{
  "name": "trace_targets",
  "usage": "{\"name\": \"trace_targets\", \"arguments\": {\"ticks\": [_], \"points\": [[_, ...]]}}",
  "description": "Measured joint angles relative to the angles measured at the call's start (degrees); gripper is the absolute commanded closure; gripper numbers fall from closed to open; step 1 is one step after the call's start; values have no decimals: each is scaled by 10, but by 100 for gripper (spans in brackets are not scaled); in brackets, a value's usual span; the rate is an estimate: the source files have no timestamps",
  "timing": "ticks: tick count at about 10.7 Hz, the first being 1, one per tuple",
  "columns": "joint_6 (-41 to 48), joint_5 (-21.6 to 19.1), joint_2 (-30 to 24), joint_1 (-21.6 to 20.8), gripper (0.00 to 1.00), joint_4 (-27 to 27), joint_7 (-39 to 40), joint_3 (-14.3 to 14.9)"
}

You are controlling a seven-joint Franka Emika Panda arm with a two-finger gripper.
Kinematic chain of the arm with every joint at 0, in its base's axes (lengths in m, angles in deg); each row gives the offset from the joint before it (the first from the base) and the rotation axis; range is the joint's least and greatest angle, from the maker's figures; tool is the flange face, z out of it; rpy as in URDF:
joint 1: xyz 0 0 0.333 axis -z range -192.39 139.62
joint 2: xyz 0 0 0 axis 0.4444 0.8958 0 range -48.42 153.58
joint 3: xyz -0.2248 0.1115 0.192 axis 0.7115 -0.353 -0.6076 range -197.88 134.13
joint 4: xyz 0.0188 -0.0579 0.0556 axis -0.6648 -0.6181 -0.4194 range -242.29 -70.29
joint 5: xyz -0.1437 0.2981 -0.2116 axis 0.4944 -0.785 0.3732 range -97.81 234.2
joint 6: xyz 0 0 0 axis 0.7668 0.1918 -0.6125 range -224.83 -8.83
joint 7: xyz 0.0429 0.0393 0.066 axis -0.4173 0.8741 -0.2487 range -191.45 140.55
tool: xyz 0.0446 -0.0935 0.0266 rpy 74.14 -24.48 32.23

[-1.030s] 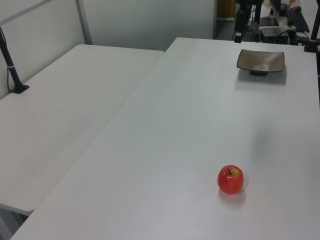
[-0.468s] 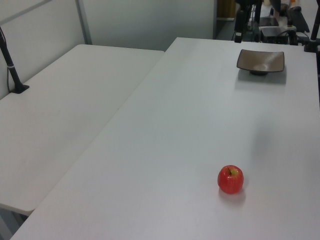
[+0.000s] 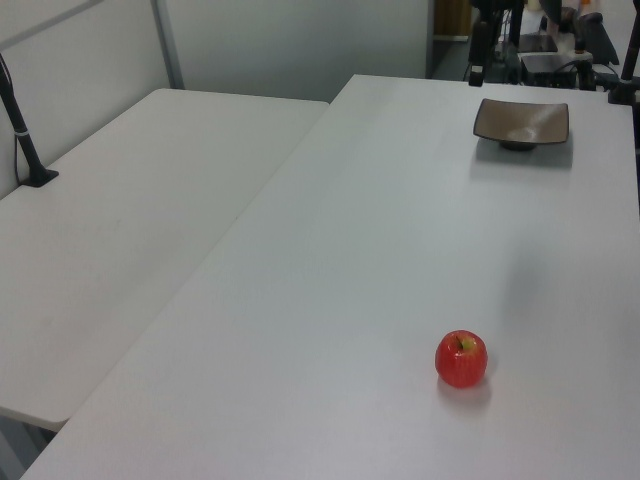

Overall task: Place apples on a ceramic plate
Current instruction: 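Move the open gripper down toward the red apple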

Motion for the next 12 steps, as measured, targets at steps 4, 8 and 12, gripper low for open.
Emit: {"name": "trace_targets", "arguments": {"ticks": [4, 8, 12], "points": [[0, -14, 0, -8, 0, 0, 0, -7], [3, -24, -1, -75, 0, 29, -47, -15], [17, -29, 9, -107, 0, 77, -130, -83]]}}
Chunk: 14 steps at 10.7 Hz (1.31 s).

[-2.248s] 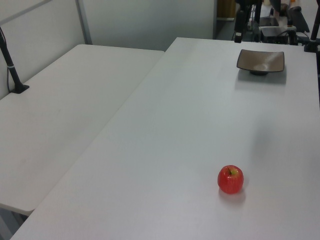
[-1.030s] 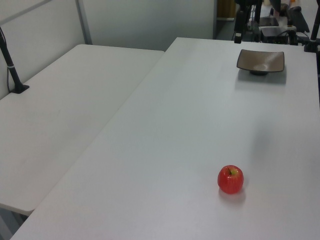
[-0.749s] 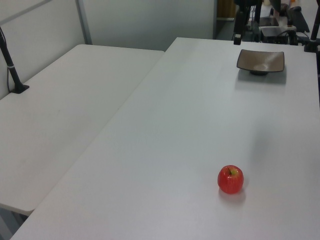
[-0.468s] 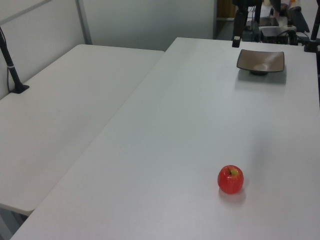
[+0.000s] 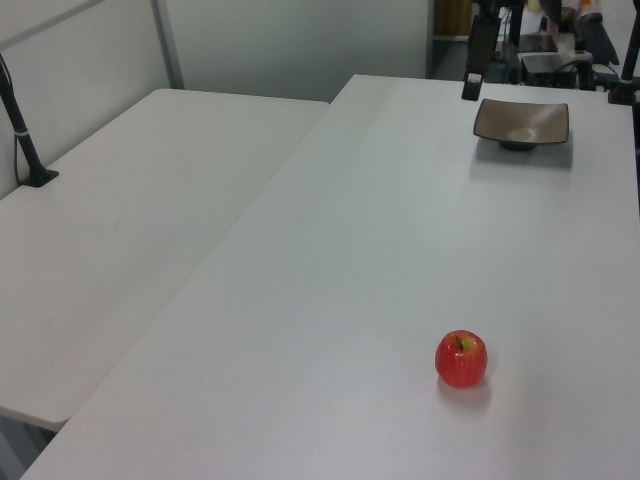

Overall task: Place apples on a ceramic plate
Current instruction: 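Move the open gripper down toward the red apple, then lower the gripper around the red apple and close on it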

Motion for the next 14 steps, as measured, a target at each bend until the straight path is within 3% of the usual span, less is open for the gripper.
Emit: {"name": "trace_targets", "arguments": {"ticks": [6, 9, 12, 14], "points": [[-1, 0, 61, -14, 0, 14, -65, -129], [-24, 4, 105, -48, 0, 15, -93, -133], [-70, 66, 158, -80, 0, 14, -159, -134], [-79, 83, 188, -92, 0, 10, -177, -134]]}}
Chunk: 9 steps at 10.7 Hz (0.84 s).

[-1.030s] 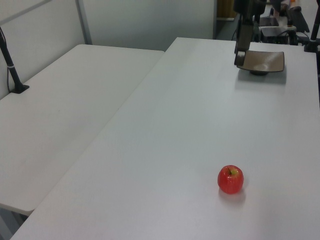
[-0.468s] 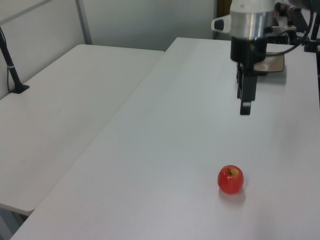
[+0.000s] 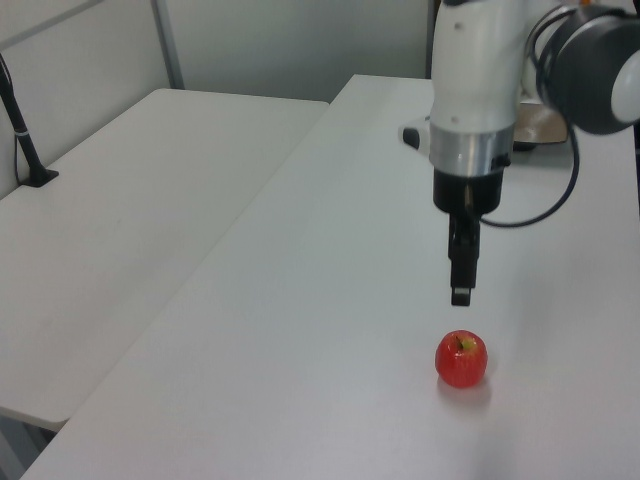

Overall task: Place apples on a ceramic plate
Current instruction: 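Lower the gripper around the red apple and close on it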

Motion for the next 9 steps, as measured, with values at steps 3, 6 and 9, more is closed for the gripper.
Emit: {"name": "trace_targets", "arguments": {"ticks": [3, 6, 9], "points": [[0, 13, 29, 0, 0, -12, -1, 0], [0, 35, 43, 0, 0, -32, -1, 0], [0, 47, 50, 0, 0, -45, -1, 0]]}}
